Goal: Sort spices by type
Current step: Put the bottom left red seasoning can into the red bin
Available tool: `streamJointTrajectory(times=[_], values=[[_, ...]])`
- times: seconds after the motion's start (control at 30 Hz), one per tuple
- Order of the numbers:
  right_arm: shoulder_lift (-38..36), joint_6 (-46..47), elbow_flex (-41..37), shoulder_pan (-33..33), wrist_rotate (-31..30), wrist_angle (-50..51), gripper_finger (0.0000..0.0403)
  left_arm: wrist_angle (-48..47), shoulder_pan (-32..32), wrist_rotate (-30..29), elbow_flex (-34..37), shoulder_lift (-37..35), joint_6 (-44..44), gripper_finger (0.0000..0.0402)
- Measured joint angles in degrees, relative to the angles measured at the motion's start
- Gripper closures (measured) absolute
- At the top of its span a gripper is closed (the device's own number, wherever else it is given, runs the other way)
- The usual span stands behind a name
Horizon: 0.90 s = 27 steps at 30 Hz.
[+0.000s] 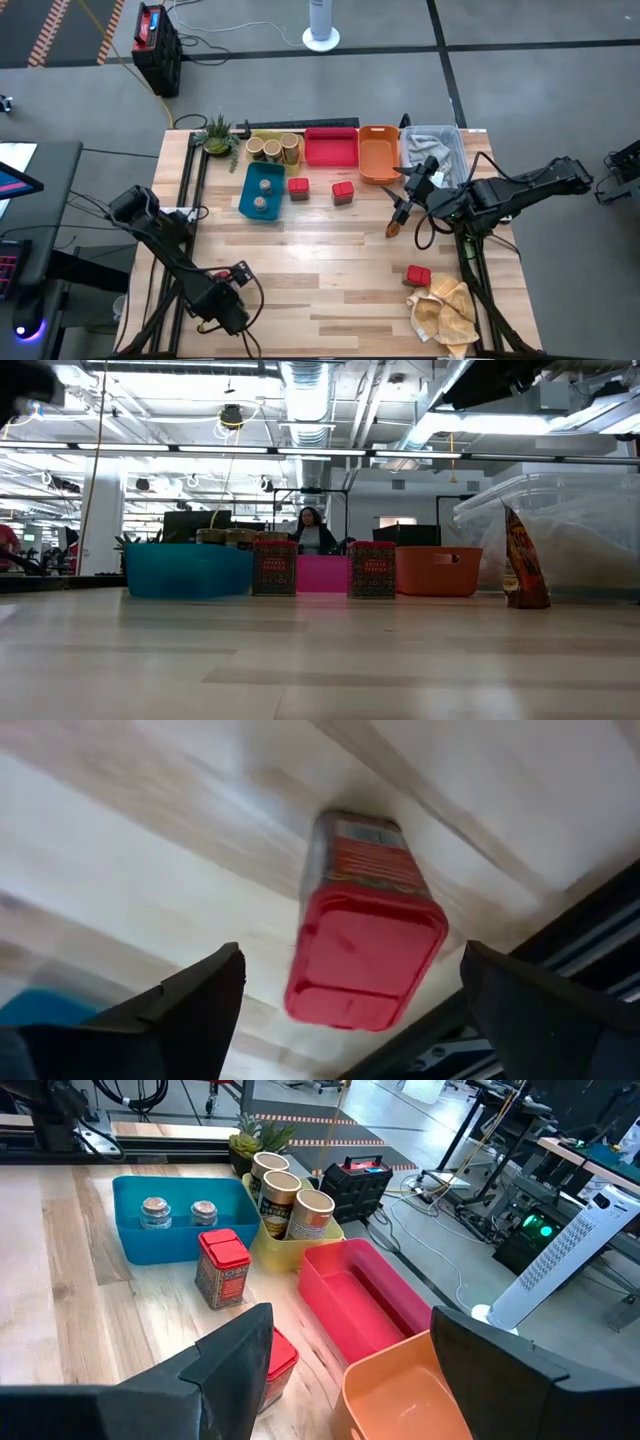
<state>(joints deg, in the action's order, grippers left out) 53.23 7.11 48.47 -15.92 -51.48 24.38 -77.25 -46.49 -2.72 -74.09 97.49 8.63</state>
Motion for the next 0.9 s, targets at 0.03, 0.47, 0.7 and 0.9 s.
streamJointTrajectory(times=[0.03, 0.47, 0.7, 0.9], values=[[0.0, 0.0, 0.0, 0.0, 0.0, 0.0, 0.0099, 0.43, -0.2, 0.22, 0.86, 0.0, 0.96, 0.0046], [0.0, 0.01, 0.0, -0.02, 0.0, -0.02, 0.0099, 10.04, -0.34, -1.38, 9.2, 0.02, 5.26, 0.0116], [-0.02, 0.2, 0.0, -0.6, 0.09, 1.73, 0.0099, 11.55, 0.88, -1.09, 8.29, 0.02, 5.25, 0.0204], [-0.62, 4.74, 0.02, -2.36, 0.35, 7.44, 0.0099, 11.42, 6.52, -5.3, 5.97, 0.02, 4.33, 0.0204]])
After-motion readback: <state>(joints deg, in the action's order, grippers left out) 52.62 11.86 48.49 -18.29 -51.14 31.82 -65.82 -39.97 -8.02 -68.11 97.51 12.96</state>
